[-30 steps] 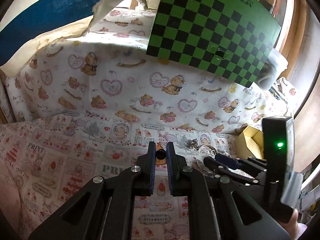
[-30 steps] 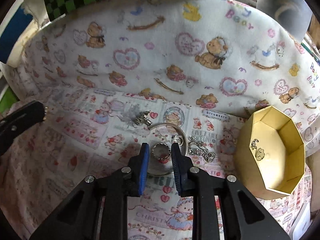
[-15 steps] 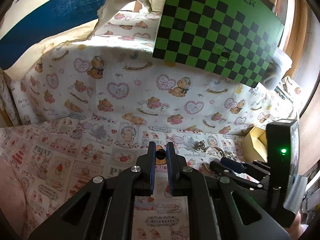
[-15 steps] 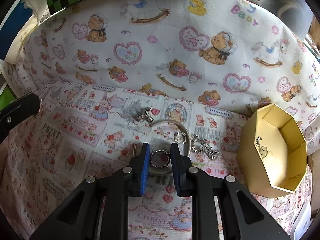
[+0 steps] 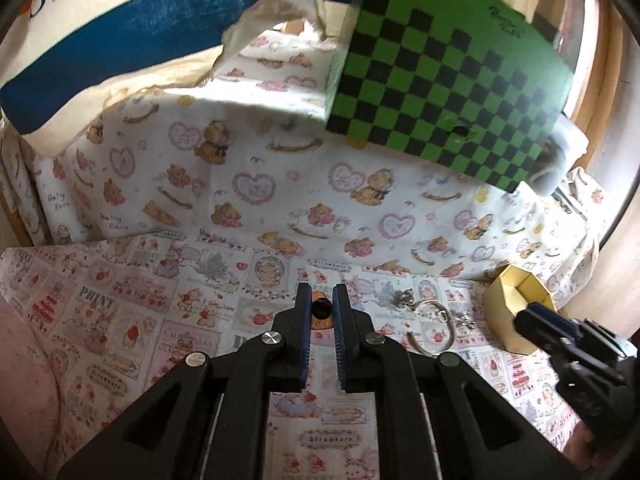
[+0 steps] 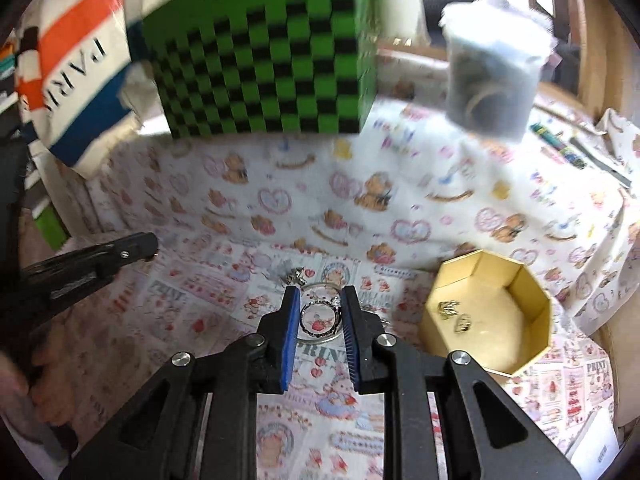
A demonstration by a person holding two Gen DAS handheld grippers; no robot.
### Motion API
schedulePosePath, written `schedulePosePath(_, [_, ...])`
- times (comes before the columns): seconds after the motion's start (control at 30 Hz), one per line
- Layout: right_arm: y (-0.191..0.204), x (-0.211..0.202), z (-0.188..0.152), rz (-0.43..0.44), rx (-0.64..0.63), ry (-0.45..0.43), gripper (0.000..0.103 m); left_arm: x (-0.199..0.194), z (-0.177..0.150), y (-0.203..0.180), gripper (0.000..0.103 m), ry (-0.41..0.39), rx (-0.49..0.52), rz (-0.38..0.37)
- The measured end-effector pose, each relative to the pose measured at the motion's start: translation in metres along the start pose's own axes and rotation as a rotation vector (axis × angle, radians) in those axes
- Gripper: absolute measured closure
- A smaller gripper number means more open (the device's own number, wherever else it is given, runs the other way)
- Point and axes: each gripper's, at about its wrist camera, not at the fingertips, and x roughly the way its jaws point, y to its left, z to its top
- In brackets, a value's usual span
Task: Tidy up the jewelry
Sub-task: 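Carry the chain ring and dark earring over the gold box with both tools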
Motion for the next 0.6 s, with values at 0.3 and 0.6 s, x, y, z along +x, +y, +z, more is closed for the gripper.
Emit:
schedulePosePath(0.3, [-0.038,-0.033,-0.003,-0.010,0.050,-0.156,0.081,-0.011,-0.003,-0.018,0.094,-0.038,0.042,-0.014])
schedulePosePath(0.6, [-0.077,-0.029,-0.011,0.012,0.149,-0.137,0.081,-0.031,-0.008,-0.038,0.094,-0.086,0.068,-0.085])
